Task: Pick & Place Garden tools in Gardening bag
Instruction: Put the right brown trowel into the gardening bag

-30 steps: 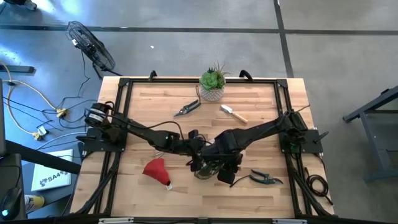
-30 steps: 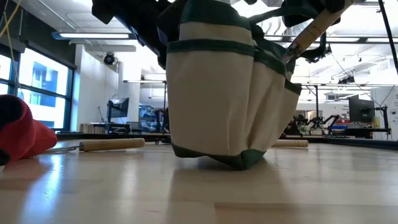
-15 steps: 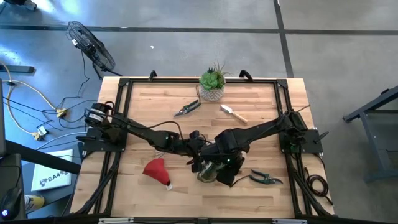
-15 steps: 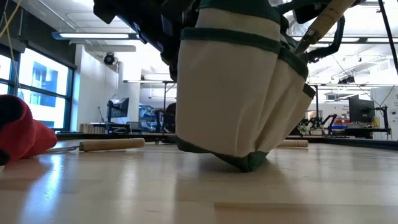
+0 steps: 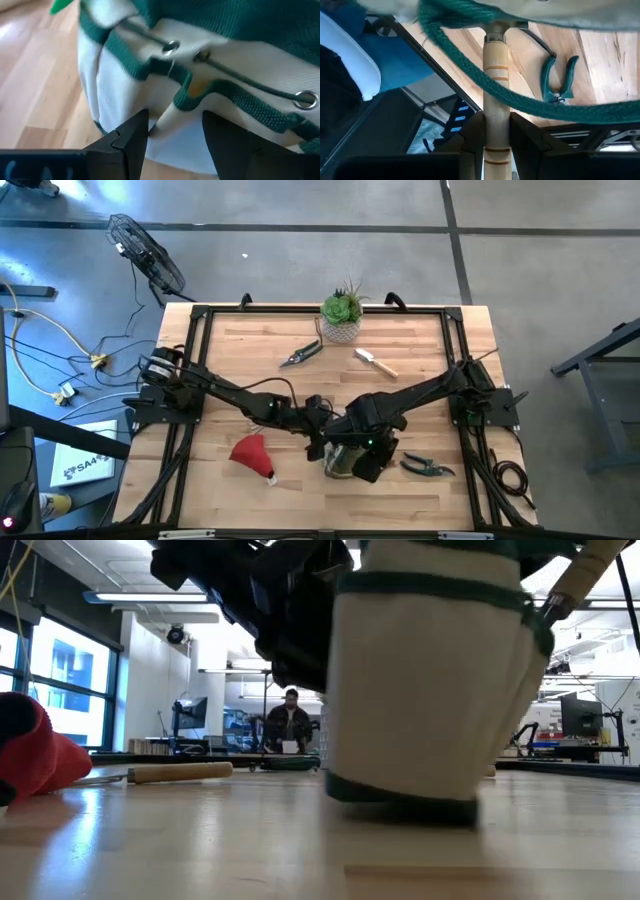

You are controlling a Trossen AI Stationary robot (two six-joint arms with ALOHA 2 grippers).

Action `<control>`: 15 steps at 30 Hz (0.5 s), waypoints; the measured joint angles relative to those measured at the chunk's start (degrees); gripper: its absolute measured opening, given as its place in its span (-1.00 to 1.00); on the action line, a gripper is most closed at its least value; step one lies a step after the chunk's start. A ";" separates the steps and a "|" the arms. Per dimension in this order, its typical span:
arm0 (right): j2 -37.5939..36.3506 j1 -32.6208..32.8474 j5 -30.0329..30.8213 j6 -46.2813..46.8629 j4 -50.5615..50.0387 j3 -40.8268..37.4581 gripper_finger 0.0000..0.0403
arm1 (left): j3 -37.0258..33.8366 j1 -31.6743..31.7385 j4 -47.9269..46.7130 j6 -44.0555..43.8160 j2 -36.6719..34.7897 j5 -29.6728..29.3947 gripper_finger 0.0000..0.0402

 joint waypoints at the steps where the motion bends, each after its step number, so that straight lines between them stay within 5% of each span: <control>1: -0.24 0.14 0.13 0.23 0.08 0.00 -0.68 | 0.01 0.00 0.59 -0.26 0.27 0.33 -0.09; 15: -1.94 0.38 2.01 1.57 0.02 0.07 -0.68 | 0.05 0.07 2.36 -0.35 1.53 2.30 -0.09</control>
